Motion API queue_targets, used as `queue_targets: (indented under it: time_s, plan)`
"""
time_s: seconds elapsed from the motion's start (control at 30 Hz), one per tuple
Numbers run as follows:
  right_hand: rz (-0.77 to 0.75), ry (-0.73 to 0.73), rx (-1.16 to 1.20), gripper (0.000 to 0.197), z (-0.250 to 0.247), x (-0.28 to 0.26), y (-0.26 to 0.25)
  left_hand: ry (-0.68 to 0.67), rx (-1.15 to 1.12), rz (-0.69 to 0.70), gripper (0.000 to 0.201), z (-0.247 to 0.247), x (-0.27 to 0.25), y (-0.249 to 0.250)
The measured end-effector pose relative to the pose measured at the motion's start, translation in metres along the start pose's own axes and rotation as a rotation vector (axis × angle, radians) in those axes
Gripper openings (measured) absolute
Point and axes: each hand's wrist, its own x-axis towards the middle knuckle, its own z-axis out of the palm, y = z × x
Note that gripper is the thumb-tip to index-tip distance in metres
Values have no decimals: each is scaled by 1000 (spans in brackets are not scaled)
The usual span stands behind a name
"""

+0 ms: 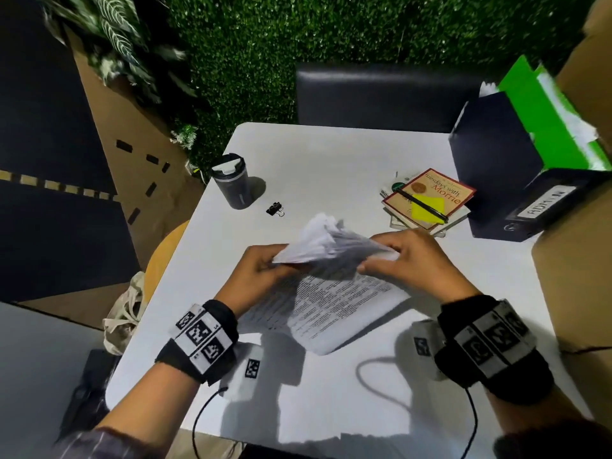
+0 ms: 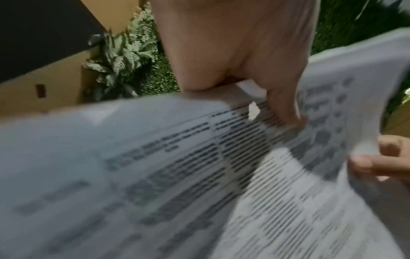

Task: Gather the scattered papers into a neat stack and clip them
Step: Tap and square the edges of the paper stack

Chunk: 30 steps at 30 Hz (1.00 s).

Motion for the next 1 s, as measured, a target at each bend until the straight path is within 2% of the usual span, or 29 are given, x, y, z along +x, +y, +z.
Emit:
queue_targets:
  time_s: [0.07, 0.17, 0.27, 0.33, 0.47, 0.57, 0.67, 0.73, 0.87, 1.0]
  plan:
    - [77, 39, 221, 15, -6, -5, 8, 88, -126, -77, 35, -3, -5, -9]
    - [127, 110, 613, 14, -11, -16, 12, 184, -245, -138, 14, -5, -13, -14]
    - [43, 255, 838, 23, -4, -19, 12, 217, -362, -132, 19, -3, -14, -18]
    - [32, 299, 933, 36, 8, -21, 17, 188, -386, -160, 30, 2, -14, -25]
    - [169, 234, 907, 34, 45, -28, 38, 168, -380, -298, 58, 14, -21, -51]
    - [243, 176, 853, 36, 63, -32, 45, 172, -417, -317, 76, 18, -22, -59]
    - [341, 210, 877, 34, 63, -32, 39, 153, -389, -324, 75, 17, -17, -56]
    - [334, 246, 908, 27, 56, -28, 34, 159, -372, -303, 74, 14, -13, -48]
    - [282, 346, 918, 56, 36, -23, 21, 172, -408, -195, 75, 10, -1, -30]
    - [392, 234, 780, 59, 43, -25, 44, 109, -383, -233, 74, 12, 4, -38]
